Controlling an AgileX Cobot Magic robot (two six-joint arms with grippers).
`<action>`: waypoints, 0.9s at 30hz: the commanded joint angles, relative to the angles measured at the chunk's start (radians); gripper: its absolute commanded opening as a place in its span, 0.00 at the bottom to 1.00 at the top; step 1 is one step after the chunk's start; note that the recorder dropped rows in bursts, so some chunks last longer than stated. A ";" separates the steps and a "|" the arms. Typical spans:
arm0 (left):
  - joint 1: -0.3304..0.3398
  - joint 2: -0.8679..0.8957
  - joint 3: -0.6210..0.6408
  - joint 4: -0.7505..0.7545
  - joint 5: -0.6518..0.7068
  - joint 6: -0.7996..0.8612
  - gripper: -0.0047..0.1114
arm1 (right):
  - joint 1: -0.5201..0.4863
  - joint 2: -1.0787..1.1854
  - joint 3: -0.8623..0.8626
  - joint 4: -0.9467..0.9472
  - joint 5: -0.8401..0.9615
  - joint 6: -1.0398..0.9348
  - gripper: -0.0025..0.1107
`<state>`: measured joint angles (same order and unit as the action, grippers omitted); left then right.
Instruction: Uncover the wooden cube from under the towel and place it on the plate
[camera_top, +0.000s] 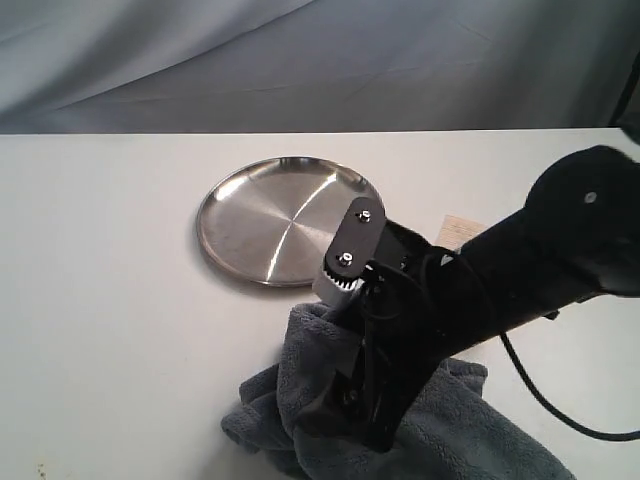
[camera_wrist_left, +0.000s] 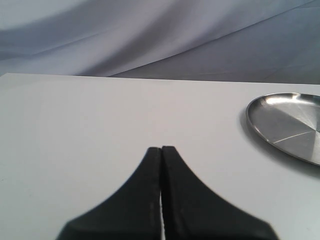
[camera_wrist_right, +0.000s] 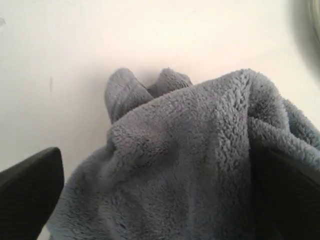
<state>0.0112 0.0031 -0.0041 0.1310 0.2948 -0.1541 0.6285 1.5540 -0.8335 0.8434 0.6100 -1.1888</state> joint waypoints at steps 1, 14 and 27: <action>-0.006 -0.003 0.004 -0.001 -0.007 0.000 0.04 | 0.003 -0.070 0.005 0.023 0.097 -0.007 0.94; -0.004 -0.003 0.004 -0.001 -0.007 0.000 0.04 | 0.003 0.048 0.013 -0.040 0.192 0.125 0.94; -0.004 -0.003 0.004 -0.001 -0.007 0.000 0.04 | 0.001 -0.016 -0.041 -0.085 0.462 0.126 0.94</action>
<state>0.0112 0.0031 -0.0041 0.1310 0.2948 -0.1541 0.6285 1.5713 -0.8682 0.8305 1.0978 -1.0636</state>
